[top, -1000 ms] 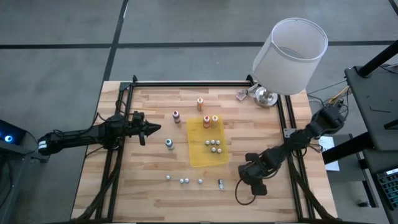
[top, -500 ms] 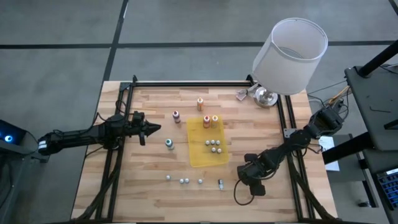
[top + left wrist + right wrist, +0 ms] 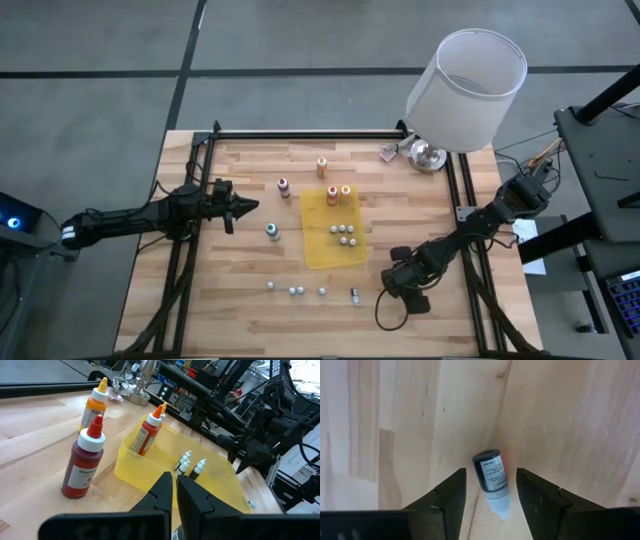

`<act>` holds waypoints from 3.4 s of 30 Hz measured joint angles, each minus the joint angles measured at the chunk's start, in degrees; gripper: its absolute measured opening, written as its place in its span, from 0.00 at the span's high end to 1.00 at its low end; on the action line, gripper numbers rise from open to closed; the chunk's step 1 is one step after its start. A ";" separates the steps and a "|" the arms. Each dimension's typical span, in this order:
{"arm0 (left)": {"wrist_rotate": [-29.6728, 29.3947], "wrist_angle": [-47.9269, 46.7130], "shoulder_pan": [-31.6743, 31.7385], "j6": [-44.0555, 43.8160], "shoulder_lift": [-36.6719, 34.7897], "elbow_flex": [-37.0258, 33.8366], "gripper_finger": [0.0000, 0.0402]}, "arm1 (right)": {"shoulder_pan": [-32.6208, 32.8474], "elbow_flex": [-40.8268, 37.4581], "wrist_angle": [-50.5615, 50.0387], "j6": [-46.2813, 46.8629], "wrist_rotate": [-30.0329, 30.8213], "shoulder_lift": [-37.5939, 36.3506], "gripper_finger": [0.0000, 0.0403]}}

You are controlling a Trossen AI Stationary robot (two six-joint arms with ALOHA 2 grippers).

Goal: Pick & Place food coloring
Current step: Put the small pink food coloring bottle into the bin

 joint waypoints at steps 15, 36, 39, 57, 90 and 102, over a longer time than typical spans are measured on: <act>0.01 0.00 0.01 0.00 0.00 0.00 1.00 | 0.00 -0.26 0.08 -2.15 0.01 0.44 0.67; 0.00 0.00 0.00 0.00 0.00 0.00 1.00 | -3.07 6.72 0.30 -2.35 -0.10 -2.05 0.86; 0.00 0.00 0.00 0.00 0.00 0.00 1.00 | -4.70 10.38 0.26 -2.35 -0.05 -2.30 0.86; 0.00 0.00 0.02 0.00 0.01 0.00 1.00 | -12.30 36.12 0.59 -0.65 13.32 -2.38 0.85; 0.01 0.00 0.01 0.00 0.01 0.00 1.00 | -38.77 19.83 63.69 23.15 27.13 -4.22 0.85; 0.00 0.00 0.02 0.00 0.00 0.00 1.00 | -39.03 9.20 75.10 37.32 45.12 -4.18 0.85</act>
